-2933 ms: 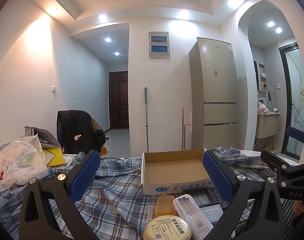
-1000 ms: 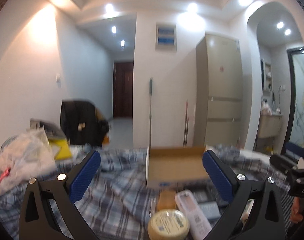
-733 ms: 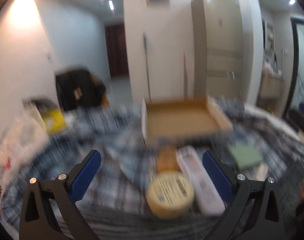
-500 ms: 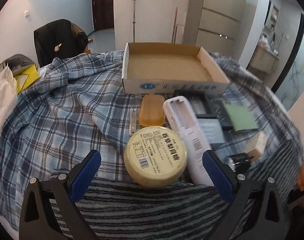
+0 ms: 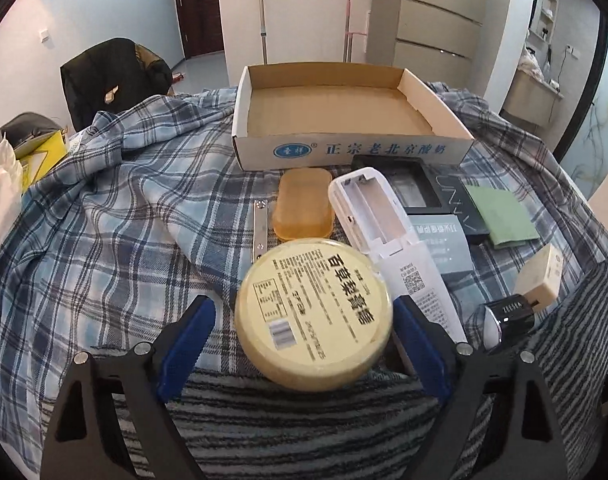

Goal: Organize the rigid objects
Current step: 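Lower the left tool onto the round cream tin while the right tool approaches the white charger, then close the left tool on the cream tin while the right tool grasps the white charger, then carry the cream tin and charger into the cardboard box and release both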

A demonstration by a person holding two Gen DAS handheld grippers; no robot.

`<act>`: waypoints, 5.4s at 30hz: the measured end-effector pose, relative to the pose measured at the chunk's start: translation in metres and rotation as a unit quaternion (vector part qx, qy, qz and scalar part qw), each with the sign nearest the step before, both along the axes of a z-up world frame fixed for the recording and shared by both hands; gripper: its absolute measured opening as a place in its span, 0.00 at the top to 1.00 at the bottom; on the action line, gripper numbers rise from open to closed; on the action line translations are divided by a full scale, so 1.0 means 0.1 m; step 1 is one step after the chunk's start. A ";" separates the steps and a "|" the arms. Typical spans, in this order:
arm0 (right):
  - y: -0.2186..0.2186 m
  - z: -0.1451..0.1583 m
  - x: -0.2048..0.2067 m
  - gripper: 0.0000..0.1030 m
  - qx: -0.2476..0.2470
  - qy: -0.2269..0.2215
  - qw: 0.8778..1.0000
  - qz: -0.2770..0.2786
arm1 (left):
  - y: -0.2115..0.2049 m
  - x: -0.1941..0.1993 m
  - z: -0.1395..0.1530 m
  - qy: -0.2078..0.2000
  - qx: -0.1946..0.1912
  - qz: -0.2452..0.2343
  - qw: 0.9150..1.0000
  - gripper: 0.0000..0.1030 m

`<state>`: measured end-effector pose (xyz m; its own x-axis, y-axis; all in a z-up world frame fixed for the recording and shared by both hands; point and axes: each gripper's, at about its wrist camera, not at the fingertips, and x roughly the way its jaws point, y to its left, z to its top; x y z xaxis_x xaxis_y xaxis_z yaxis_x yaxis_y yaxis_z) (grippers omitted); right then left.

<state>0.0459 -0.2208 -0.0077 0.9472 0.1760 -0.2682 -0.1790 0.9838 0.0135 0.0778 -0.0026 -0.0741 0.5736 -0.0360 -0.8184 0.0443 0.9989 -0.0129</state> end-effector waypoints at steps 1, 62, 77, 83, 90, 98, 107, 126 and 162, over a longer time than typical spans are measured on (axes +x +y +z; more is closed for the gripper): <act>0.00 -0.01 0.02 0.00 -0.005 0.006 1.000 -0.008 | 0.02 0.01 0.00 -0.004 -0.002 0.004 1.000 0.11; 0.43 -0.75 0.23 0.54 -0.161 0.236 0.946 0.155 | 0.06 -0.01 0.02 -0.022 -0.020 -0.001 1.000 0.25; 0.36 -0.36 0.39 0.54 -0.100 0.203 0.966 0.123 | -0.12 -0.39 0.64 -0.193 -0.014 -0.056 0.980 0.25; 0.48 0.17 0.66 0.53 -0.071 0.159 0.979 0.103 | -0.13 -0.13 1.10 -0.217 -0.001 -0.027 0.976 0.25; 0.67 0.48 1.22 0.53 -0.040 0.167 0.983 0.061 | -0.09 0.37 1.60 -0.259 -0.026 -0.011 0.966 0.25; 0.74 0.43 1.96 0.53 0.022 0.223 0.974 0.019 | 0.07 1.29 1.34 -0.200 -0.062 -0.020 0.978 0.25; 0.65 -0.17 2.21 0.53 0.015 0.269 0.963 0.001 | 0.10 1.62 0.55 -0.115 -0.019 -0.015 0.993 0.25; 0.63 -0.33 2.24 0.53 0.012 0.289 0.957 0.015 | -0.01 1.80 0.06 0.019 0.018 -0.001 1.000 0.25; 2.07 -0.56 2.69 0.53 -0.020 0.333 0.937 0.107 | 1.44 1.67 0.25 -0.134 -0.122 0.213 0.960 0.00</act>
<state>0.3151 -0.0135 -0.0634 0.5125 0.3194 -0.7971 -0.3367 0.9286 0.1556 0.2444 0.1411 -0.0490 0.7683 0.0763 -0.6356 -0.3323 0.8962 -0.2941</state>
